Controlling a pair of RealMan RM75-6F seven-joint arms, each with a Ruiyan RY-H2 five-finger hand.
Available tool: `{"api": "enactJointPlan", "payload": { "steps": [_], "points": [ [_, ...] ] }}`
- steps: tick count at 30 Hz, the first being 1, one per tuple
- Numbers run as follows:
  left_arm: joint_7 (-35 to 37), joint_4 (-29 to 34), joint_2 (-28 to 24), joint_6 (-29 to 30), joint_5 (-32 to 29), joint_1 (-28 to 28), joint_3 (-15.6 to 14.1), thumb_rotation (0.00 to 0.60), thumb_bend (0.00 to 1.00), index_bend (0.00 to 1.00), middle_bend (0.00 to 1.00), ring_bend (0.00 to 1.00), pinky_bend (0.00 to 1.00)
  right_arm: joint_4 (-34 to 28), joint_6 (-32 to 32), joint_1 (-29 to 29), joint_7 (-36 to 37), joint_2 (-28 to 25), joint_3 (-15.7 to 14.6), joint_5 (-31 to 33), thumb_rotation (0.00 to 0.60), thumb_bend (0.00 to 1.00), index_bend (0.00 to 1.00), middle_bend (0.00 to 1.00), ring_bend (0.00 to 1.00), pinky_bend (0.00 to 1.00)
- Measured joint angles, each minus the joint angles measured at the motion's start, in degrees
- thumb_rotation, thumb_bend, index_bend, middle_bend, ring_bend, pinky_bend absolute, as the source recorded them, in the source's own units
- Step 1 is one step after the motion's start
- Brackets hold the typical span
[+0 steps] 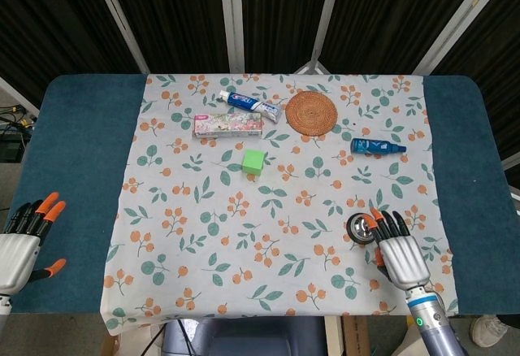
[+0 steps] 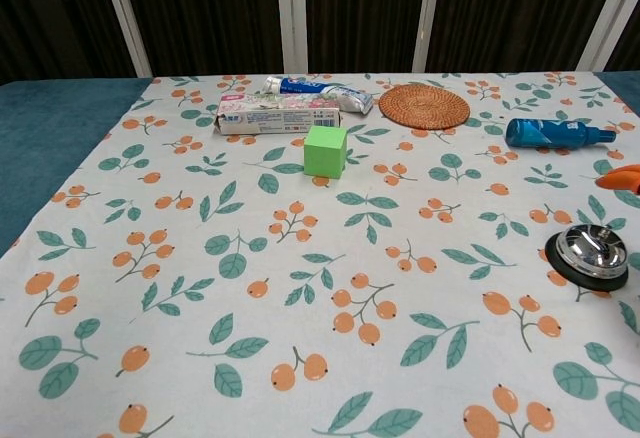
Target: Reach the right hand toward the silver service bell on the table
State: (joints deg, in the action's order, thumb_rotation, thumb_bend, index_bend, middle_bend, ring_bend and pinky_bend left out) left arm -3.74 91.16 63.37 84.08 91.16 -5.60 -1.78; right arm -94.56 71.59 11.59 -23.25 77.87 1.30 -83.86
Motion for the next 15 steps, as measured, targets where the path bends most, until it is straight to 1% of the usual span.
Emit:
{"api": "enactJointPlan", "payload": {
  "steps": [8,15],
  "points": [
    [0.0,0.0,0.0,-0.3,0.0,-0.1,0.0,0.6,0.03,0.0,0.0,0.0,0.0,2.0,-2.2,1.0,-1.9,1.3,0.2,2.9,0.6,0.91,0.0,0.0,0.0,0.0],
    [0.0,0.1,0.0,-0.3,0.0,-0.1,0.0,0.6,0.03,0.0,0.0,0.0,0.0,1.9,-2.5,1.3,-1.7,1.2,0.5,4.2,0.6,0.91,0.0,0.0,0.0,0.0]
  ]
}}
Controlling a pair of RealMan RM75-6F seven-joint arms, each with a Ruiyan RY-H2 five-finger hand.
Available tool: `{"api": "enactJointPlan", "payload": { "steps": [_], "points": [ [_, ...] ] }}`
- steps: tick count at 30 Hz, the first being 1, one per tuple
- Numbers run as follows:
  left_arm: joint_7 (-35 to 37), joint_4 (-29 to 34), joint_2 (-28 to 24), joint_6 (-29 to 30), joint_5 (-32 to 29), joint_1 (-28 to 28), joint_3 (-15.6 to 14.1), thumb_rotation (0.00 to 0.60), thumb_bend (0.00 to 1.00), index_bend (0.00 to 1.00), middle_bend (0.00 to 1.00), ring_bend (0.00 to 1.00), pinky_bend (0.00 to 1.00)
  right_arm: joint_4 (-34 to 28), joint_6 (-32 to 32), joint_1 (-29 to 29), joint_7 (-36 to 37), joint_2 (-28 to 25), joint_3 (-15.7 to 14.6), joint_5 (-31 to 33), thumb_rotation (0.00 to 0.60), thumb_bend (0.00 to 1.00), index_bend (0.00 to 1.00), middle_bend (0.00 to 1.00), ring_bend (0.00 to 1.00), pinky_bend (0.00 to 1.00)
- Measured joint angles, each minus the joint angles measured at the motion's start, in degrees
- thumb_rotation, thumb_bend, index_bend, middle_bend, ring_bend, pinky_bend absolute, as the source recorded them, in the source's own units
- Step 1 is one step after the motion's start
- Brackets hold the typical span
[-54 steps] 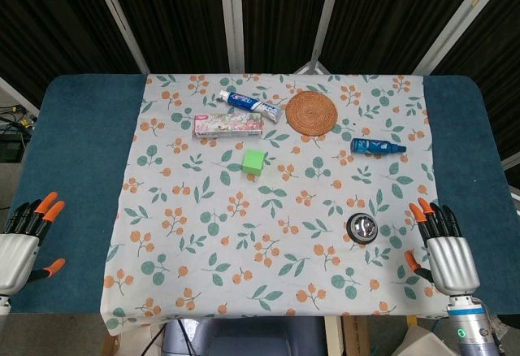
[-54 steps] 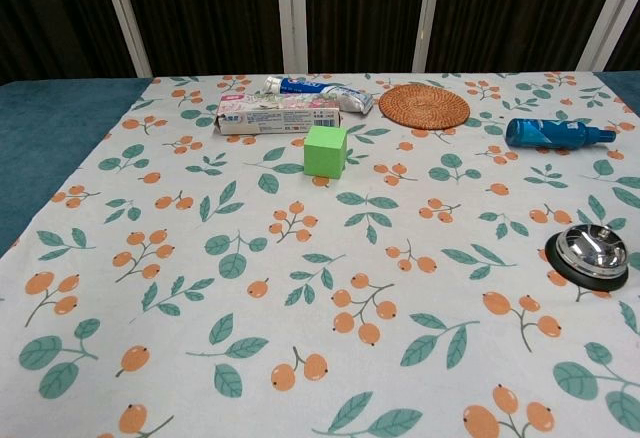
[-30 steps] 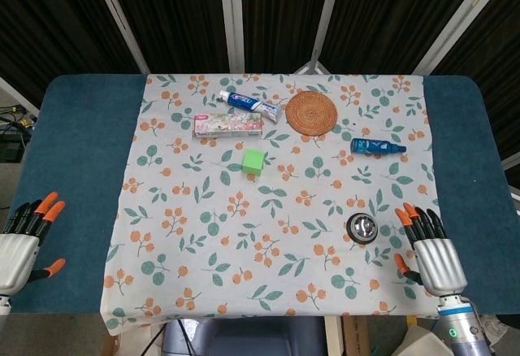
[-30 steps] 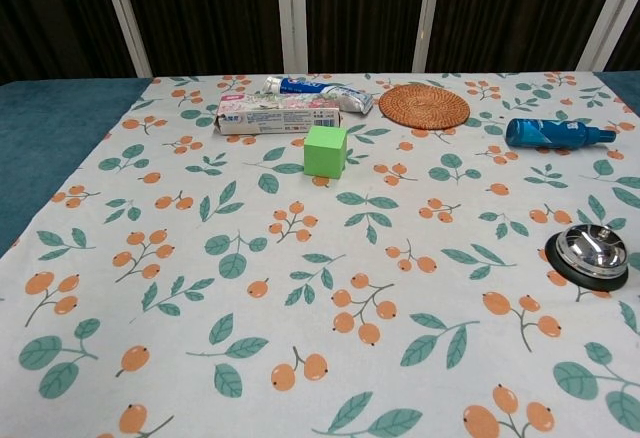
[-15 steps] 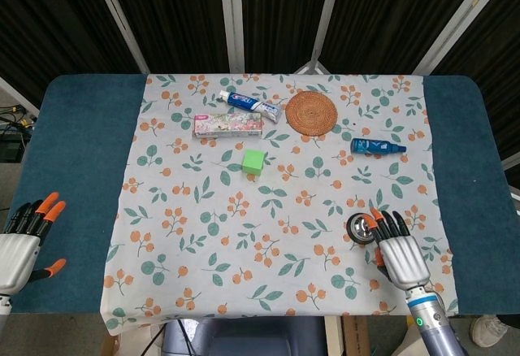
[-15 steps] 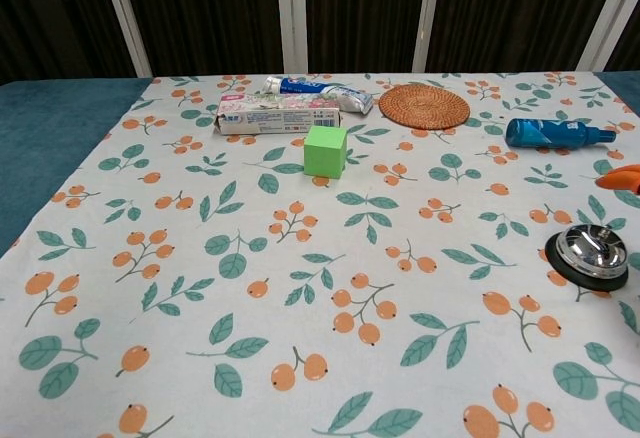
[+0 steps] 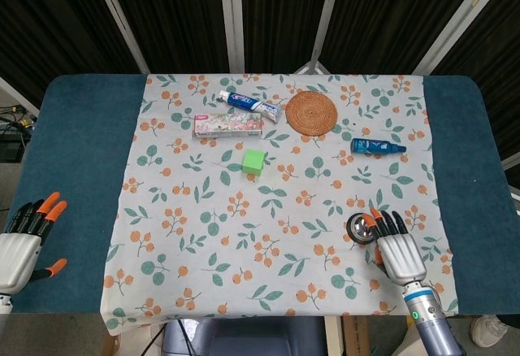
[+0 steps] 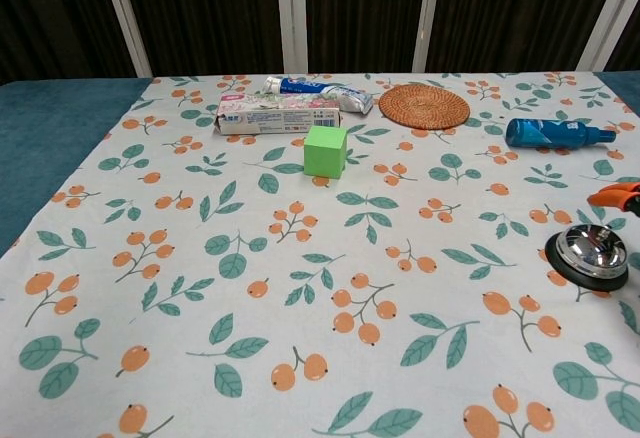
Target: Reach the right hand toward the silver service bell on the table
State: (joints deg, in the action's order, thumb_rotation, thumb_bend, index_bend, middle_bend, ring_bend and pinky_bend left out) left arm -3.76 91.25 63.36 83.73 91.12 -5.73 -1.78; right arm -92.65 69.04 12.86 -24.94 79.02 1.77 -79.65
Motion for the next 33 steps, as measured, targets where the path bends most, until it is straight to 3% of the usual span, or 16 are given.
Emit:
{"api": "enactJointPlan", "payload": {
  "steps": [18,26,28,33],
  "points": [
    [0.2,-0.1,-0.1,-0.1,0.0,0.0,-0.1,0.6,0.03,0.0,0.0,0.0,0.0,2.6,-2.8,0.2,-6.4,1.5,-3.5,1.7,0.6,0.9,0.0,0.0,0.0,0.0],
    [0.3,0.0,-0.1,-0.1,-0.2,0.0,0.0,0.6,0.03,0.0,0.0,0.0,0.0,1.9,-0.7,0.2,-5.8,1.6,-2.3,1.7,0.6,0.91,0.0,0.0,0.0,0.0],
    [0.2,0.0,-0.1,-0.1,-0.2,0.0,0.1,0.6,0.03,0.0,0.0,0.0,0.0,1.6,0.8,0.2,-4.6,1.4,-1.7,0.6,0.6,0.87,0.0,0.0,0.0,0.0],
    [0.2,0.0,-0.1,-0.1,-0.3,0.1,0.1,0.6,0.03,0.0,0.0,0.0,0.0,-0.3,4.9,-0.2,0.9,-0.5,0.1,-1.5,0.6,0.54,0.0,0.0,0.0,0.0]
  ]
}}
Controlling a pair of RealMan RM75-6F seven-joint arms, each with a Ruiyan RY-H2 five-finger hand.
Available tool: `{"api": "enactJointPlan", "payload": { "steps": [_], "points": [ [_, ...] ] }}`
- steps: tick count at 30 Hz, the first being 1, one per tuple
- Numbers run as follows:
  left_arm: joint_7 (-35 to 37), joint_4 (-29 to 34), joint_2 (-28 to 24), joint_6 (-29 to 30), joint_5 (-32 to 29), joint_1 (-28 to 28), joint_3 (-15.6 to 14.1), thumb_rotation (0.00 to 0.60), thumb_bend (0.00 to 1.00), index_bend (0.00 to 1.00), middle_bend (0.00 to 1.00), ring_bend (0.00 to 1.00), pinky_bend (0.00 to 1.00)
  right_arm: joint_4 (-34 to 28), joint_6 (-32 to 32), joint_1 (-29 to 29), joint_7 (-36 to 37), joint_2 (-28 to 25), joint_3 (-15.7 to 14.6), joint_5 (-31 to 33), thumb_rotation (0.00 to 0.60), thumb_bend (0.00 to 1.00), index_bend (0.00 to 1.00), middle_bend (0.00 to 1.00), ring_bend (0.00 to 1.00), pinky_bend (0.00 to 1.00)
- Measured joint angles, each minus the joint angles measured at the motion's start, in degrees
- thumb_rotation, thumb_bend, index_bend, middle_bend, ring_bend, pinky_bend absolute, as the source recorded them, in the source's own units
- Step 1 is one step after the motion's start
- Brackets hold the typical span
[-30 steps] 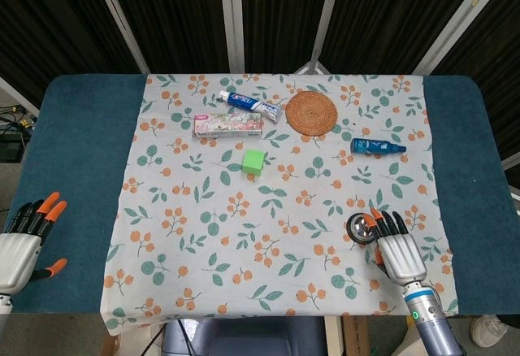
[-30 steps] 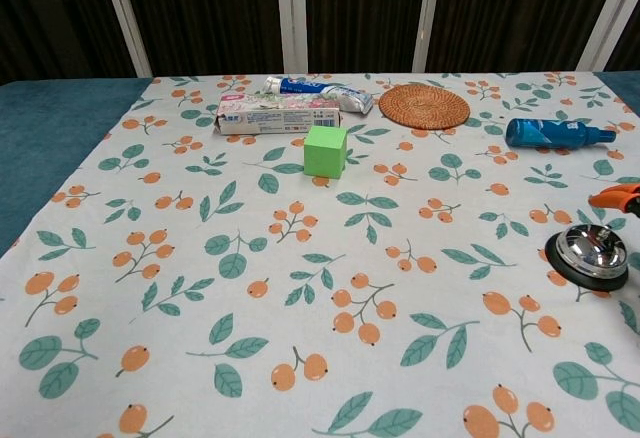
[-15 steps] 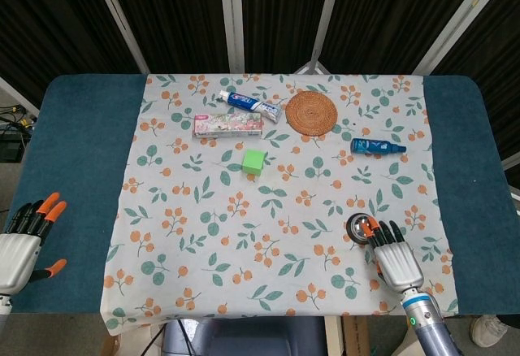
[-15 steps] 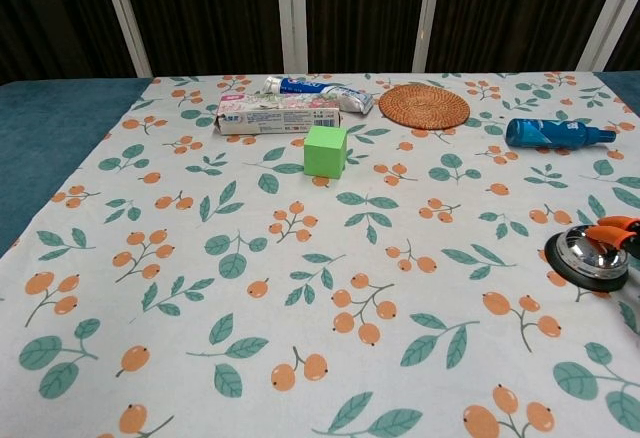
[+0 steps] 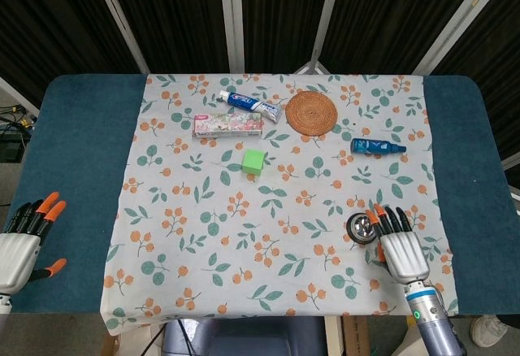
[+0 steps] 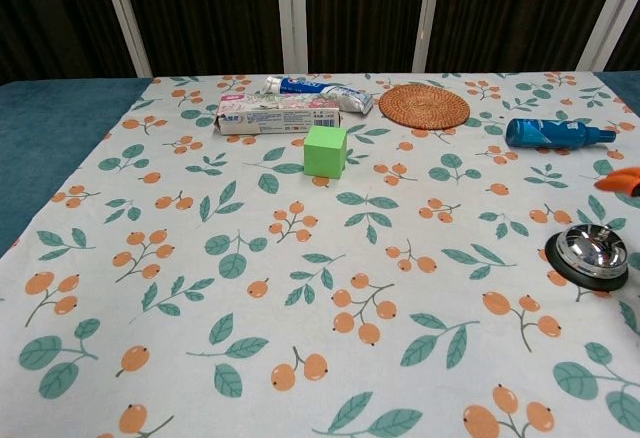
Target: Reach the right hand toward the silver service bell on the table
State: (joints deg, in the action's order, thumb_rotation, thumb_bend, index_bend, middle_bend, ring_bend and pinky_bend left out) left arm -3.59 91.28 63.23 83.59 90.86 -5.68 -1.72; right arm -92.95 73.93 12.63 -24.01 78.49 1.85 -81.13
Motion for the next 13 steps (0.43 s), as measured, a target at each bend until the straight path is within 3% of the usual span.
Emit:
{"api": "enactJointPlan", "payload": {
  "steps": [3,13],
  "points": [
    [-0.1,0.0,0.0,0.0,-0.1,0.0,0.0,0.6,0.03,0.0,0.0,0.0,0.0,-2.3,2.7,-0.8,2.5,-2.7,0.7,-1.0,0.6,0.47,0.0,0.0,0.0,0.0],
    [-0.5,0.1,-0.3,-0.2,-0.5,0.1,0.0,0.6,0.03,0.0,0.0,0.0,0.0,-5.3,9.4,-4.7,9.2,-9.6,-1.1,-6.9,0.6,0.44,0.0,0.0,0.0,0.0]
  ]
}}
